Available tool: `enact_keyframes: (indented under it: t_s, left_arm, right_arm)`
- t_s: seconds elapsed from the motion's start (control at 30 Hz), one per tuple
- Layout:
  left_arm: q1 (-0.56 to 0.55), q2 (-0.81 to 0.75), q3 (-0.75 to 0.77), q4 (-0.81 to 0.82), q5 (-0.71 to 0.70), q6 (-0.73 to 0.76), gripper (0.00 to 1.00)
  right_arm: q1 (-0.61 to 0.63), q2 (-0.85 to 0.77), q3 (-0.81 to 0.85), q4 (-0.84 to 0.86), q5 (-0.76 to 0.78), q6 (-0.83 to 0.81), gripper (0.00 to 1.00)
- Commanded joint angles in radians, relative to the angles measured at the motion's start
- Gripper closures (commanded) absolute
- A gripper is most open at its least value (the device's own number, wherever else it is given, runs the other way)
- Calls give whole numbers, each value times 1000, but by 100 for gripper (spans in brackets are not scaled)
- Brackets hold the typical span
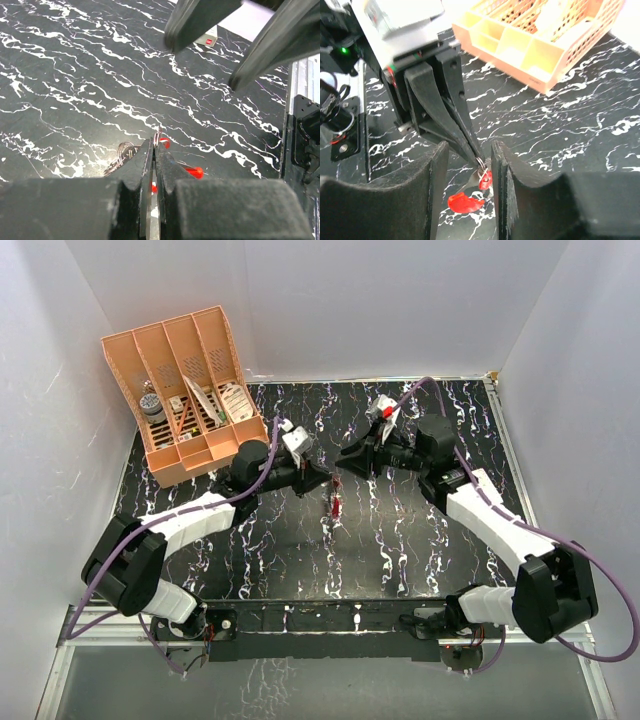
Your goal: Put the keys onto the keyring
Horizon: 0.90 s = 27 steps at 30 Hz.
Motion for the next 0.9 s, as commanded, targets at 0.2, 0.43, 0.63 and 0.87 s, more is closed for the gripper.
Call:
enact_keyframes:
  t_s: [0.2,0.43,0.63,0.87]
  left_arm:
    - [-1,-53,-71,301,-85,-90,100]
    - [-1,-75,-112,474,-114,-130,100]
    - [0,-104,-141,596,-106,-181,100]
    - [1,-107,-158,687,-74,-225,100]
  right_arm:
    - [-2,-19,46,61,133,94,61]
    - [-8,-28,-28,187,149,188,60]
    - [-27,-24,-41,223,124,234,61]
    - [-51,-12,-53,286,62,285,61]
